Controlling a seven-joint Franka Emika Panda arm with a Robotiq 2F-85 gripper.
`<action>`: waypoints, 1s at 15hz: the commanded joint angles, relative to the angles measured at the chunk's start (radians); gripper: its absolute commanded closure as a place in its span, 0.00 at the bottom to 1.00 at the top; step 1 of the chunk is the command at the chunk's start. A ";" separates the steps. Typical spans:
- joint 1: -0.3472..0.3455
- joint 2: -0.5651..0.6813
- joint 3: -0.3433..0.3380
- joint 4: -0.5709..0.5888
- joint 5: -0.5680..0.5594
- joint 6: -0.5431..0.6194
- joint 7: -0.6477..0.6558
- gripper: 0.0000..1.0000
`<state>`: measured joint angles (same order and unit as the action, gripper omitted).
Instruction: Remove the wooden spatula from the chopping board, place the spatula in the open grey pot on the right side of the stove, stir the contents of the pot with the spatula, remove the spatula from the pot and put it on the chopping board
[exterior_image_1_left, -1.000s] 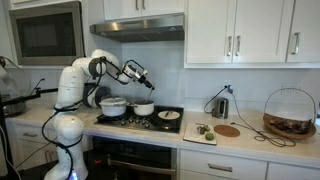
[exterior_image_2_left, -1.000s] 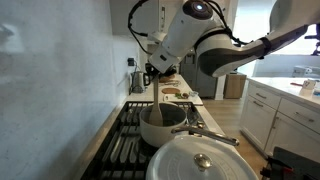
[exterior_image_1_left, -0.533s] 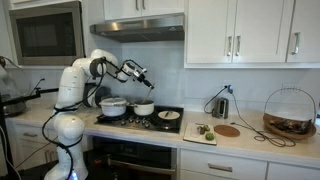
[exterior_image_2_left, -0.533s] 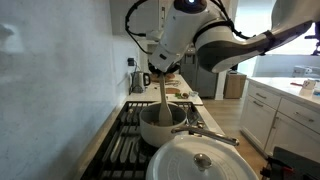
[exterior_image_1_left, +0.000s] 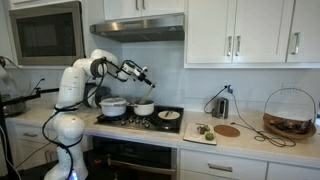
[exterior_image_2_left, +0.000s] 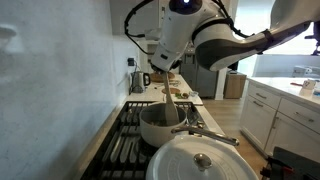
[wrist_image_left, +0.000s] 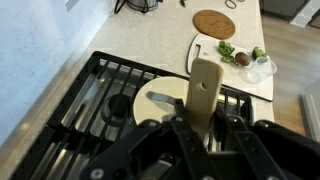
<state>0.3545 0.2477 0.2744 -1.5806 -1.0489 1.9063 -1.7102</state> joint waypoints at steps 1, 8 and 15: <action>0.001 0.008 -0.002 0.015 -0.065 0.005 -0.011 0.93; 0.004 0.025 0.001 0.013 -0.170 -0.015 -0.023 0.93; 0.008 0.045 0.015 0.030 -0.113 -0.021 -0.041 0.93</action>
<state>0.3571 0.2807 0.2789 -1.5810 -1.1894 1.9068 -1.7227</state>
